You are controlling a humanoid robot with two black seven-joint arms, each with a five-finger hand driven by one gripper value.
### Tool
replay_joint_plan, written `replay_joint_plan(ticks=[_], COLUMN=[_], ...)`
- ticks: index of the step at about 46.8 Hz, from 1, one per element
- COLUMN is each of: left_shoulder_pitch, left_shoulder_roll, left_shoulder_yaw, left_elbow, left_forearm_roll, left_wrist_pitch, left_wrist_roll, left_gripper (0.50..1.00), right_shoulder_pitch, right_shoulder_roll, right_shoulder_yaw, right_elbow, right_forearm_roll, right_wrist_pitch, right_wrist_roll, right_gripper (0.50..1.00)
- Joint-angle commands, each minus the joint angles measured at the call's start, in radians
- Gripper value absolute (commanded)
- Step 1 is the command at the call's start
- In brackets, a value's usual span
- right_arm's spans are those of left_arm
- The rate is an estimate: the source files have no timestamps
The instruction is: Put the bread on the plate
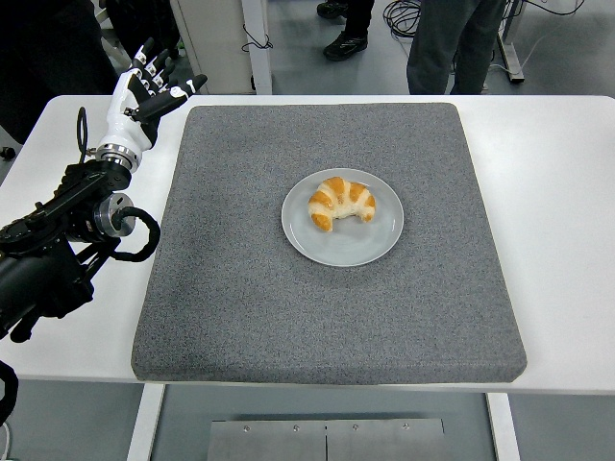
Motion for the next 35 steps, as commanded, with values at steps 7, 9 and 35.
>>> replay_joint_plan(ticks=[7, 9, 35], left_shoulder_pitch=[-0.001, -0.001, 0.002], left_shoulder_roll=[-0.025, -0.036, -0.045], left_shoulder_yaw=[-0.015, -0.018, -0.022], left_elbow=[0.048, 0.068, 0.091], left_forearm_roll=[-0.021, -0.032, -0.124], left_wrist_pitch=[-0.111, -0.124, -0.151], left_wrist_roll=[0.0, 0.002, 0.017], left_gripper=[0.968, 0.968, 0.969], right_shoulder_pitch=[-0.001, 0.0, -0.001], right_shoulder_roll=[0.0, 0.0, 0.0], right_shoulder_yaw=[0.0, 0.0, -0.001], right_elbow=[-0.002, -0.002, 0.0], right_forearm_roll=[0.0, 0.0, 0.0], right_wrist_pitch=[0.0, 0.0, 0.0], right_wrist_roll=[0.0, 0.0, 0.0], right_gripper=[1.0, 1.0, 1.0])
